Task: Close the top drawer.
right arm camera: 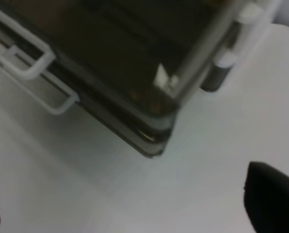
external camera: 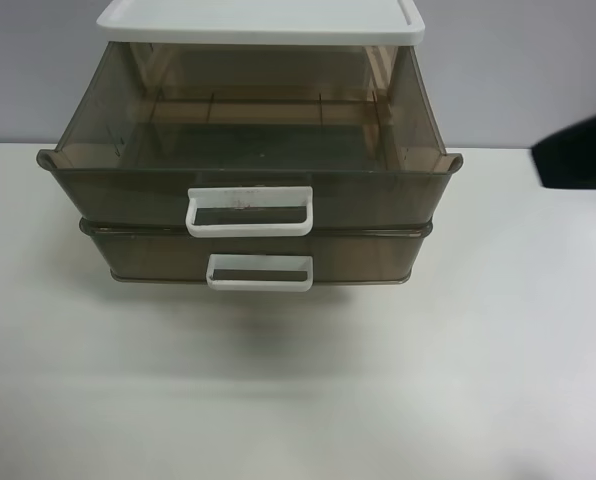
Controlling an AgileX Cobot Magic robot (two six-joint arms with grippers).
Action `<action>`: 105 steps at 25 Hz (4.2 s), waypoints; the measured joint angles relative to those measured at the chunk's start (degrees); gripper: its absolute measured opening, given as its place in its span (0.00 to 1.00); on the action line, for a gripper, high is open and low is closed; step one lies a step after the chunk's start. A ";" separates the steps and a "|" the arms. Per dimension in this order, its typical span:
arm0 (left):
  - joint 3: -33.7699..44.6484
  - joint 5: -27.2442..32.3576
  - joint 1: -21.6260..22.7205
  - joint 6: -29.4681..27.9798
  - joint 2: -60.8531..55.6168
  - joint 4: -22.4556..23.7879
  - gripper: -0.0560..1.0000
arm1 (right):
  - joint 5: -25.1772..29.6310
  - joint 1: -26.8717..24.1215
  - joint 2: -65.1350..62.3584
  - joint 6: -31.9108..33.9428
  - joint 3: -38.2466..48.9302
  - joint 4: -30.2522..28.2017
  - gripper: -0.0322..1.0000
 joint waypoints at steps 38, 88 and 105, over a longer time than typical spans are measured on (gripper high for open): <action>0.00 0.00 0.00 0.00 0.00 0.00 0.99 | -1.93 21.92 44.74 -0.94 -16.52 -3.76 0.99; 0.00 0.00 0.00 0.00 0.00 0.00 0.99 | 5.16 6.73 41.60 -9.22 -39.41 0.16 0.99; 0.00 0.00 0.00 0.00 0.00 0.00 0.99 | 9.52 -2.02 -5.49 2.61 -7.12 -9.02 0.99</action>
